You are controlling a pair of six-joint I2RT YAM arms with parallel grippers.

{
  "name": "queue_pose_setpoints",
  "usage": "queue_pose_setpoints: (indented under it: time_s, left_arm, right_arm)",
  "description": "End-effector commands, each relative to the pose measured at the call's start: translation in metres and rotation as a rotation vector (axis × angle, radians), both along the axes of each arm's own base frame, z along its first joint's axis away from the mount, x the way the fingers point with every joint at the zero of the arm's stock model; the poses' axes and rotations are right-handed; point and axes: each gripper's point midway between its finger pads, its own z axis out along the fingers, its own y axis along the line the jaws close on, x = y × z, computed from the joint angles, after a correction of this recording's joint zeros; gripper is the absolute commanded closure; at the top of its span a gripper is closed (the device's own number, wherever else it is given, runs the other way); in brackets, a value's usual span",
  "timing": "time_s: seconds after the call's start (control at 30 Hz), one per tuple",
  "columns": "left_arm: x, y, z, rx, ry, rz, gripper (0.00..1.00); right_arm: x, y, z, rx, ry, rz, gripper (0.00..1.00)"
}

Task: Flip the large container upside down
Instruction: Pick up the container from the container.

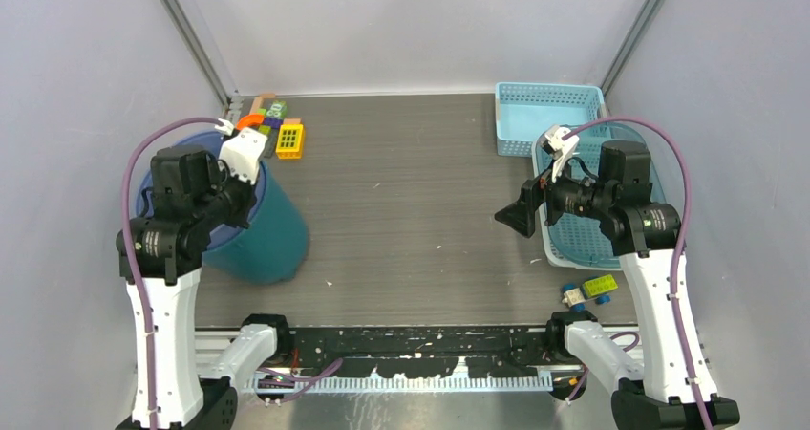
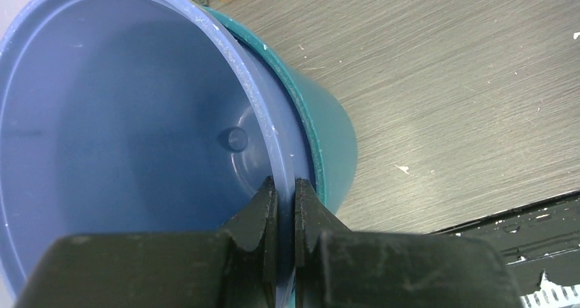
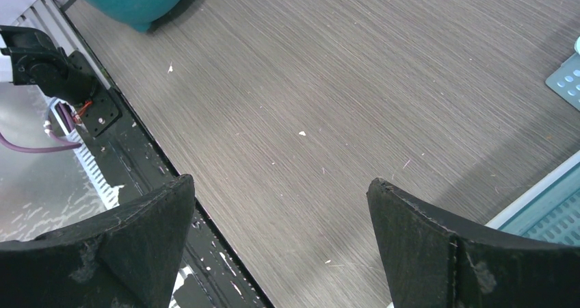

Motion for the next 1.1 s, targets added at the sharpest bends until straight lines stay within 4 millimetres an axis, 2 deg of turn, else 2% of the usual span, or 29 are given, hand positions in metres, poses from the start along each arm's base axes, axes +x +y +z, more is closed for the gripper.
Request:
queue_pose_setpoints:
  time_s: [0.0, 0.67, 1.07]
  left_arm:
    - [0.015, 0.009, 0.066, 0.073, -0.272, 0.0, 1.0]
    - [0.008, 0.011, 0.103, 0.134, -0.373, -0.04, 1.0]
    - [0.0, 0.002, 0.151, 0.13, -0.492, -0.094, 1.0]
  right_arm:
    - [0.003, 0.001, 0.009, 0.004, -0.052, 0.0, 0.0]
    - [0.002, 0.001, 0.01, 0.006, -0.055, -0.002, 0.0]
    - [0.002, 0.001, 0.011, 0.005, -0.057, -0.002, 0.0]
